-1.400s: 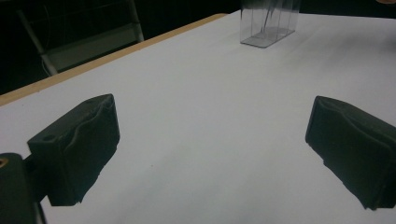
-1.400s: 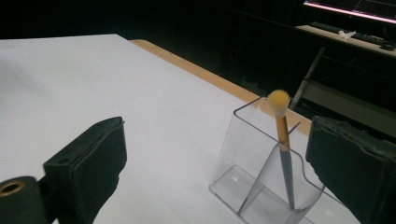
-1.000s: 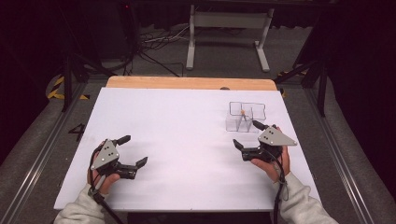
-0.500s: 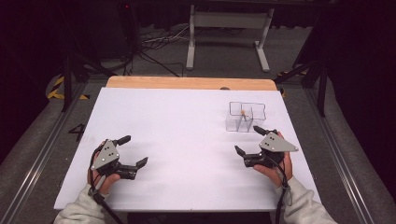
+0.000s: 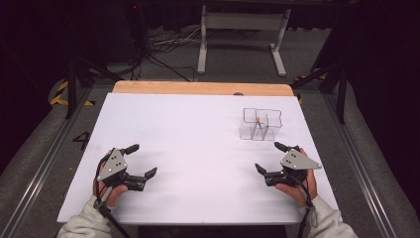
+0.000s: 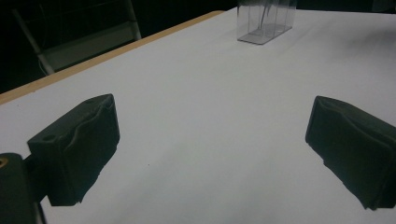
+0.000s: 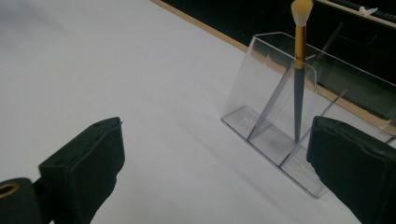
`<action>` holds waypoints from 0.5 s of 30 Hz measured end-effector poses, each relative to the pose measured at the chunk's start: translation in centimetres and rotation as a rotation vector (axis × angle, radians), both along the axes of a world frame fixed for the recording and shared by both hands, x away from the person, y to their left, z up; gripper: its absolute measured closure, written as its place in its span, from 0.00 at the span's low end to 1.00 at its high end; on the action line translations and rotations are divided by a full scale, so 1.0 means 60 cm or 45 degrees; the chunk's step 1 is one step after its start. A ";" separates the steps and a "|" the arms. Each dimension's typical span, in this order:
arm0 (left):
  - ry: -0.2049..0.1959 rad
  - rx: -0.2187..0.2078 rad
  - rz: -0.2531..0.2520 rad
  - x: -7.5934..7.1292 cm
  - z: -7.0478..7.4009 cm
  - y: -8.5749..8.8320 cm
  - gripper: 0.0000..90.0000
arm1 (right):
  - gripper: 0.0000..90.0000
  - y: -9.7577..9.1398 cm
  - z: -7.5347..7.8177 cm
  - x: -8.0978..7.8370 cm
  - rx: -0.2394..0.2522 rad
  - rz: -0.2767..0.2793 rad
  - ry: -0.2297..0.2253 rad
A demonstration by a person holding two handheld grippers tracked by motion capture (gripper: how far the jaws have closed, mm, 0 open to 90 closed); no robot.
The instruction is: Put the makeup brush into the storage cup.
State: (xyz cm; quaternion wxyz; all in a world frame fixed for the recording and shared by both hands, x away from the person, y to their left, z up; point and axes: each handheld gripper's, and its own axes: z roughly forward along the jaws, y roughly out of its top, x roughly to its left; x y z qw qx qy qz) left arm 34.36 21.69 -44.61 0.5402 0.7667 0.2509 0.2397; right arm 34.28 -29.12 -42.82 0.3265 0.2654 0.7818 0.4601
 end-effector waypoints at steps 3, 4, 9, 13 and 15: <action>0.000 0.002 -0.003 0.000 0.000 0.000 0.04 | 0.05 -0.004 -0.004 -0.004 -0.007 -0.007 0.005; -0.001 0.005 -0.006 -0.001 0.000 -0.001 0.04 | 0.05 -0.006 -0.005 -0.005 -0.009 -0.011 0.012; -0.001 0.007 -0.010 -0.001 0.000 -0.002 0.04 | 0.05 -0.017 -0.011 -0.013 -0.006 -0.030 0.010; -0.001 0.010 -0.008 -0.001 0.000 -0.002 0.04 | 0.05 -0.024 -0.016 -0.019 -0.020 -0.048 -0.013; -0.004 0.015 -0.011 0.000 0.000 -0.003 0.04 | 0.05 -0.026 -0.017 -0.018 -0.016 -0.049 -0.009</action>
